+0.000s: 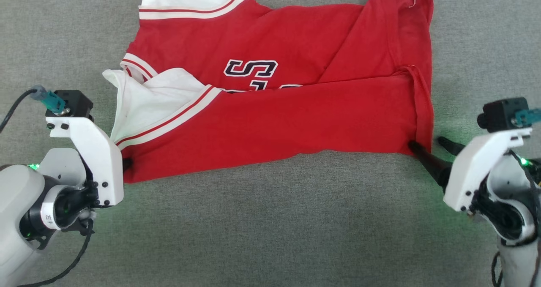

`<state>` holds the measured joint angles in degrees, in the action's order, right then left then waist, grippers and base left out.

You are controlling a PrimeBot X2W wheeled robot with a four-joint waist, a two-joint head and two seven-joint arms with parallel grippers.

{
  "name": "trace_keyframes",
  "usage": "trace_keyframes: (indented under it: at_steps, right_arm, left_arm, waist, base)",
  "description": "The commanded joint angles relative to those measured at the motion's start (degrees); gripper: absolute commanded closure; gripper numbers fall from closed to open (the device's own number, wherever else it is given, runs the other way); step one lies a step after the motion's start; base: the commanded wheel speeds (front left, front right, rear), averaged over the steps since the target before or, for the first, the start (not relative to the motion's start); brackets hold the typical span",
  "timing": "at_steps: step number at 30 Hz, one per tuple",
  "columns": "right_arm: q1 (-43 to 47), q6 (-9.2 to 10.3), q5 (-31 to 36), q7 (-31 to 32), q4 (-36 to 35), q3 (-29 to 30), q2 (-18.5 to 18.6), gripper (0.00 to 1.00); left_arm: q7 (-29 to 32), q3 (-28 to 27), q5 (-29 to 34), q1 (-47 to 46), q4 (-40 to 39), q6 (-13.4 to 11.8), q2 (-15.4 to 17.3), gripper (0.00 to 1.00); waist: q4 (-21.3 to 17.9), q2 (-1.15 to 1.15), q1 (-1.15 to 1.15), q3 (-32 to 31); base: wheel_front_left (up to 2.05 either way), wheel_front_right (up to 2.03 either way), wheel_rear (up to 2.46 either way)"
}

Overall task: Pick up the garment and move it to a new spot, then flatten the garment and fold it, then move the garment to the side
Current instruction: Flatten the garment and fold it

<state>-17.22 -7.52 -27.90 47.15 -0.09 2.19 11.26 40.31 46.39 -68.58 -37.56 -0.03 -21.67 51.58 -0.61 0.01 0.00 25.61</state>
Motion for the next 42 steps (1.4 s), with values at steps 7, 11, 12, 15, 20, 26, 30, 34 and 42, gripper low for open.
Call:
trace_keyframes:
  at_steps: [7,11,12,15,20,26,30,34,42]
  right_arm:
    - [-3.02,0.03,1.55,4.75,8.49,-6.16,-0.76,1.00]
    - [-4.35,0.03,-0.78,5.16,6.89,-7.20,1.73,1.00]
    - [-4.42,0.03,-1.48,5.58,6.01,-7.50,2.40,1.00]
    - [-3.96,0.04,-3.93,6.59,2.47,-8.08,5.19,1.00]
    - [-2.83,0.05,-6.75,8.05,-3.27,-7.07,9.23,1.00]
    - [-0.01,0.05,-9.12,10.16,-8.21,-5.30,11.77,1.00]
    - [2.74,0.05,-10.47,11.72,-11.76,-3.22,13.38,1.00]
    - [6.14,0.06,-10.74,13.82,-14.25,-0.86,14.47,1.00]
    - [10.02,0.06,-9.90,13.94,-13.70,0.73,11.99,0.89]
  left_arm:
    - [-0.37,1.91,0.23,-0.07,0.81,0.95,-3.72,1.00]
    - [-1.22,1.14,0.02,0.11,0.67,0.48,-3.44,1.00]
    - [-1.42,0.86,-0.15,0.33,0.35,0.30,-3.14,1.00]
    - [-1.59,0.09,-0.61,1.10,-1.06,-0.44,-1.84,1.00]
    - [-1.46,-1.36,-1.55,2.59,-5.11,-2.62,1.14,1.00]
    - [-1.21,-2.47,-2.20,5.14,-10.50,-5.88,4.45,1.00]
    - [-1.56,-3.42,-3.30,7.83,-15.35,-9.01,7.18,1.00]
    - [-2.55,-4.15,-4.97,11.55,-19.55,-12.25,9.07,1.00]
    - [-4.80,-3.60,-6.04,15.57,-19.49,-12.59,7.69,0.53]
  waist:
    - [1.01,-0.01,0.00,0.67]
    - [1.16,-0.01,0.00,0.34]
    - [1.14,-0.01,0.00,0.19]
    - [1.12,-0.01,0.00,-0.23]
    - [1.07,-0.01,0.00,-0.96]
    - [1.23,-0.01,0.00,-1.51]
    - [1.36,-0.01,0.00,-1.70]
    - [1.36,-0.01,0.00,-1.68]
    - [1.30,-0.01,0.00,-0.96]
  base:
    - [0.00,0.00,0.00]
    - [0.00,0.00,0.00]
    - [0.00,0.00,0.00]
    - [0.00,0.00,0.00]
    - [0.00,0.00,0.00]
    - [0.00,0.00,0.00]
    - [0.00,0.00,0.00]
    - [0.00,0.00,0.00]
    - [0.00,0.00,0.00]
